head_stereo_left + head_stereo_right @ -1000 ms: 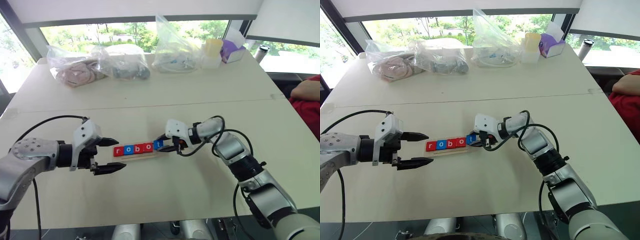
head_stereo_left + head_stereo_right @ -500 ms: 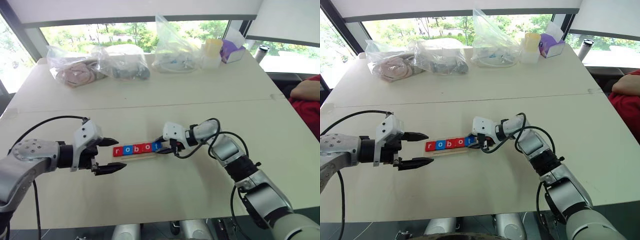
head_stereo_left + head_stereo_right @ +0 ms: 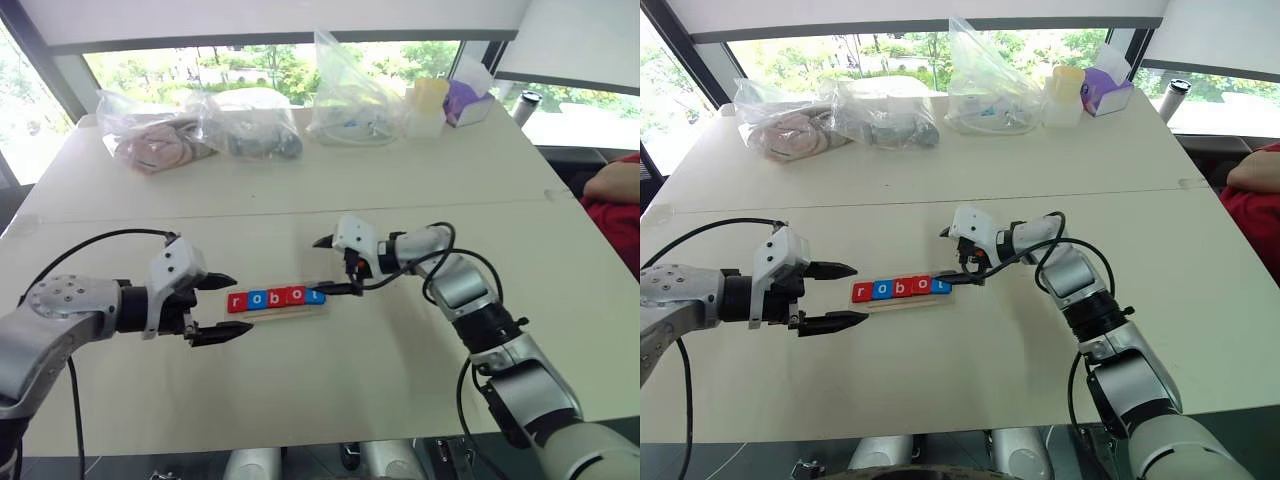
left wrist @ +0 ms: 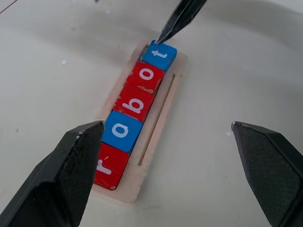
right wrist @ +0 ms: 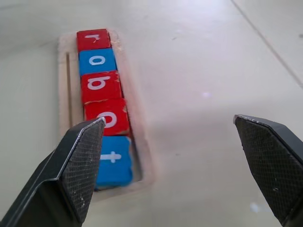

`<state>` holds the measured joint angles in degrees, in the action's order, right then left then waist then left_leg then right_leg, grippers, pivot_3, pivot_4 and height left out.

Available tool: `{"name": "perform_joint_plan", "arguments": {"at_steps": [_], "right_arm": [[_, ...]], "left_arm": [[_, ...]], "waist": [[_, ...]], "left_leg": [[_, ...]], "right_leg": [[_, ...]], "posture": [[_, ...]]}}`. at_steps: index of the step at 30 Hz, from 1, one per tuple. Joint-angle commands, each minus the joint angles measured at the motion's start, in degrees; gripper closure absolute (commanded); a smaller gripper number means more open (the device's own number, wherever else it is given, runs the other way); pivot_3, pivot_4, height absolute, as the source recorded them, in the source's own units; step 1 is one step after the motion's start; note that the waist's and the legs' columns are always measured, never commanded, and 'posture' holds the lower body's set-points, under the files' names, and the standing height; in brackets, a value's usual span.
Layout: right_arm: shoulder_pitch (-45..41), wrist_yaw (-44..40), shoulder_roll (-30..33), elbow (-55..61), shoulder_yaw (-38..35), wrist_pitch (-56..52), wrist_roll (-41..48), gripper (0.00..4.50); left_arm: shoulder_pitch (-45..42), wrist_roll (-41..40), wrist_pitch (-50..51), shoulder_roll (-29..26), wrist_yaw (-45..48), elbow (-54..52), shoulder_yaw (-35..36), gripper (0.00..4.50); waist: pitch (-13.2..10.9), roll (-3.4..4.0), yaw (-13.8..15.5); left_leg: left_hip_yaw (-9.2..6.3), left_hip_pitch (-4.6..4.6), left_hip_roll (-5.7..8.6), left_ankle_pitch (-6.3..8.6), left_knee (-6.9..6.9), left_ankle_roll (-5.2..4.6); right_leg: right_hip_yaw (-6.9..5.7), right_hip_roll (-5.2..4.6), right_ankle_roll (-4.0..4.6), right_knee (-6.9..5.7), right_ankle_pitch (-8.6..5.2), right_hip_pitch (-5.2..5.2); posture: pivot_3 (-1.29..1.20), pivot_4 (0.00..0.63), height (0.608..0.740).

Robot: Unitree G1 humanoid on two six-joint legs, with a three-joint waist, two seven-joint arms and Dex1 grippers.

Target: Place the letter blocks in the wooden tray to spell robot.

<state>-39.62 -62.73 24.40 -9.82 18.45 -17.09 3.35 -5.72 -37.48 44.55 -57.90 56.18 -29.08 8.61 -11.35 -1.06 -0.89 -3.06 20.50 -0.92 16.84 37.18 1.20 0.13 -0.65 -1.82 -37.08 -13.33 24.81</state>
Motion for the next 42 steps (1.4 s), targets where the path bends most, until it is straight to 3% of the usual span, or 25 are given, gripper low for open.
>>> {"name": "perform_joint_plan", "arguments": {"at_steps": [1, 9, 42], "right_arm": [[1.66, 0.3, 2.09, 3.71, -1.24, 1.09, -0.09, 0.05], [3.01, 4.26, 2.52, 2.7, -1.59, 0.4, -1.57, 0.05], [4.04, 4.95, 0.98, 2.14, 1.14, 3.5, -3.76, 0.05]], "left_arm": [[-0.96, 0.15, -0.67, -0.12, 0.17, -0.32, 0.31, 0.0], [-2.51, 0.03, -0.43, 0.12, 0.33, 0.34, -0.49, 0.0], [-1.46, 0.53, -0.74, 0.94, -0.25, 0.13, 0.0, 0.0]], "waist": [[0.0, 0.0, -0.01], [0.0, 0.0, -0.3], [0.0, 0.0, -0.2]], "left_leg": [[0.01, 0.0, 0.0, 0.0, 0.0, 0.0], [0.02, -0.05, -0.01, 0.0, 0.0, 0.0], [0.01, -0.03, -0.01, 0.0, 0.0, 0.0]], "right_leg": [[0.0, -0.01, -0.01, 0.0, -0.01, 0.0], [0.01, 0.05, -0.03, -0.03, -0.02, 0.0], [0.01, 0.03, -0.03, -0.02, -0.02, 0.0]], "posture": [[0.0, 0.15, 0.74], [0.0, 0.15, 0.74], [0.0, 0.15, 0.74]]}}
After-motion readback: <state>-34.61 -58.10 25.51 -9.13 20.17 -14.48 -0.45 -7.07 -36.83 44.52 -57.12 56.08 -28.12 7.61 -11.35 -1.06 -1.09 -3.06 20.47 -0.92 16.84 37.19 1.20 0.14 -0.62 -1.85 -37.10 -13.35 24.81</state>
